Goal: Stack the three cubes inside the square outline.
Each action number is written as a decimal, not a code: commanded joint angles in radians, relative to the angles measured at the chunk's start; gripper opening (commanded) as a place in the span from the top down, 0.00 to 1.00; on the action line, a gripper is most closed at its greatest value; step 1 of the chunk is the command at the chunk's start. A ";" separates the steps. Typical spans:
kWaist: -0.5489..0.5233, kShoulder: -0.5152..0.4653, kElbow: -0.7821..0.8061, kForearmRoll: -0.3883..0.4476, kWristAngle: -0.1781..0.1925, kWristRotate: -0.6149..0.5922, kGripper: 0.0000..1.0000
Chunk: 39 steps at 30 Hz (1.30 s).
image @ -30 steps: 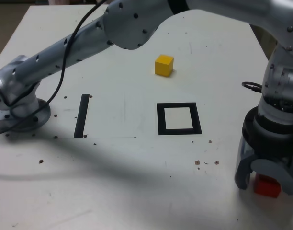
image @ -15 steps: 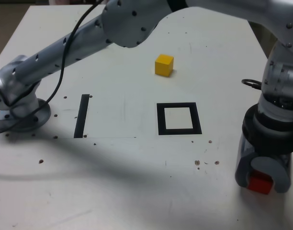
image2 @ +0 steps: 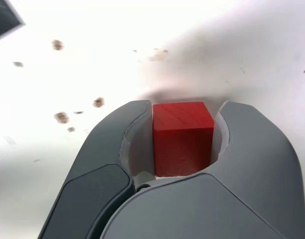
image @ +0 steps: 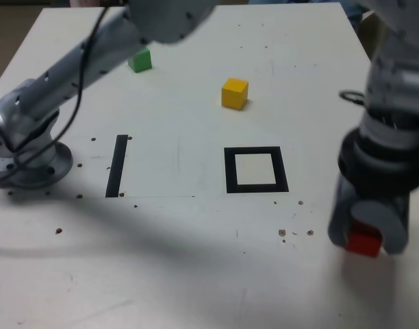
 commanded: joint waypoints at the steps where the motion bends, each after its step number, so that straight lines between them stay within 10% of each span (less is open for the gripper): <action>1: 0.011 -0.053 0.039 -0.001 0.010 0.003 0.83; 20: 0.247 -0.449 0.651 -0.203 0.014 0.030 0.83; 39: 0.342 -0.460 0.906 -0.377 -0.060 0.043 0.83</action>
